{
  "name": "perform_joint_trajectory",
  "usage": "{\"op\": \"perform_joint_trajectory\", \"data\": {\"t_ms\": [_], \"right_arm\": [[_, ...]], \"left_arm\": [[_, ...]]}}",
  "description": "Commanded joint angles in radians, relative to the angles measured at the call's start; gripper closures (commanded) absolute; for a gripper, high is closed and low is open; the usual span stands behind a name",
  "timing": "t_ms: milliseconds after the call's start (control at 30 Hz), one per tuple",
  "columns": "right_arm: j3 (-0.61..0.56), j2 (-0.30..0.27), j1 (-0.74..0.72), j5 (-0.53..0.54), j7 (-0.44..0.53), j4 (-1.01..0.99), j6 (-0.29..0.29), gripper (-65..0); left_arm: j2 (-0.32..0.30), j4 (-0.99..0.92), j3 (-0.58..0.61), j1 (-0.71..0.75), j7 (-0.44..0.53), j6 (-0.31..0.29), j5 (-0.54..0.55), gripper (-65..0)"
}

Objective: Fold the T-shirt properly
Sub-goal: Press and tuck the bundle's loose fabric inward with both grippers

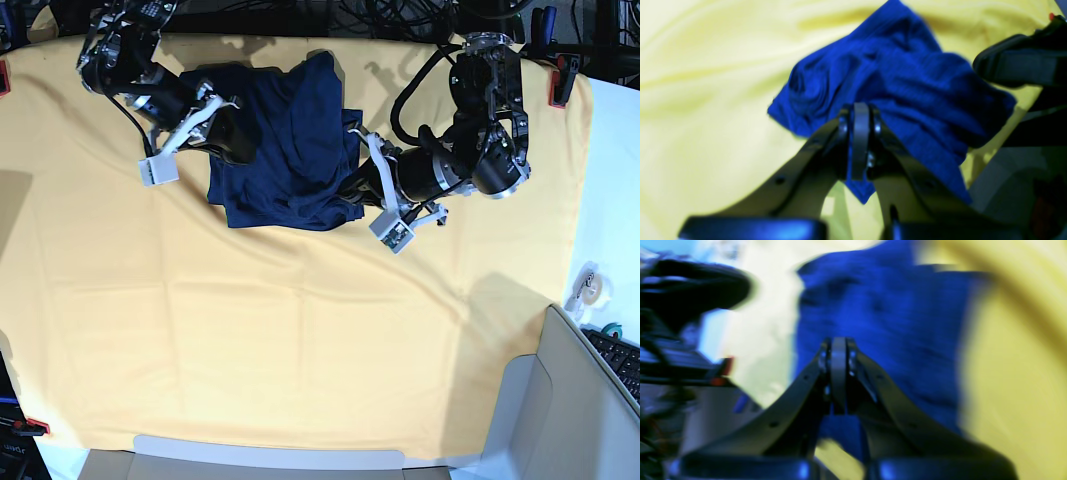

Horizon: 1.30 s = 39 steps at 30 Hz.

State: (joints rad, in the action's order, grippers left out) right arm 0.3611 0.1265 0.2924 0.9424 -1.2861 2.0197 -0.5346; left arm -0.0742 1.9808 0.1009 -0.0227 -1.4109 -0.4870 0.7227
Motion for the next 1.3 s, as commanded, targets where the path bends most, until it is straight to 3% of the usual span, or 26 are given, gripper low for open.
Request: {"op": "perform_joint_trajectory", "data": {"t_ms": [0,167,233,433,667,800,967,1100,1267], "right_arm": [[0.006,-0.014,-0.011,0.011,0.021,0.017,-0.006,0.0],[0.005,-0.015,-0.015,0.003,0.021,0.014,-0.006,0.0],[0.000,-0.018,-0.026,-0.015,0.023,0.006,-0.006,0.0],[-0.078,-0.023,-0.078,-0.227,0.029,-0.014,-0.005,0.0],[-0.087,-0.035,-0.088,-0.273,0.023,-0.037,-0.005,0.0],[-0.092,-0.067,-0.094,-0.273,0.027,-0.126,-0.005,0.0],[-0.092,-0.067,-0.095,-0.273,0.029,-0.182,-0.005,0.0],[-0.092,-0.083,-0.101,-0.303,0.029,-0.195,-0.005,0.0],[-0.089,-0.084,-0.101,-0.406,0.029,-0.193,-0.005,0.0]], "left_arm": [[0.029,0.013,0.001,-0.016,0.015,0.003,0.018,0.0],[0.053,0.007,0.041,-0.015,0.017,0.012,-0.013,0.0],[0.055,0.007,0.073,0.004,0.054,0.055,-0.068,0.0],[0.055,-0.022,0.204,0.013,0.157,0.162,-0.151,0.0],[0.081,-0.047,0.204,0.011,0.173,0.170,-0.151,0.0],[0.100,-0.127,0.207,0.005,0.215,0.172,-0.151,0.0],[0.093,-0.185,0.208,0.008,0.273,0.172,-0.153,0.0],[0.070,-0.185,0.207,0.008,0.275,0.173,-0.153,0.0],[-0.003,-0.185,0.202,0.010,0.276,0.175,-0.154,0.0]]}}
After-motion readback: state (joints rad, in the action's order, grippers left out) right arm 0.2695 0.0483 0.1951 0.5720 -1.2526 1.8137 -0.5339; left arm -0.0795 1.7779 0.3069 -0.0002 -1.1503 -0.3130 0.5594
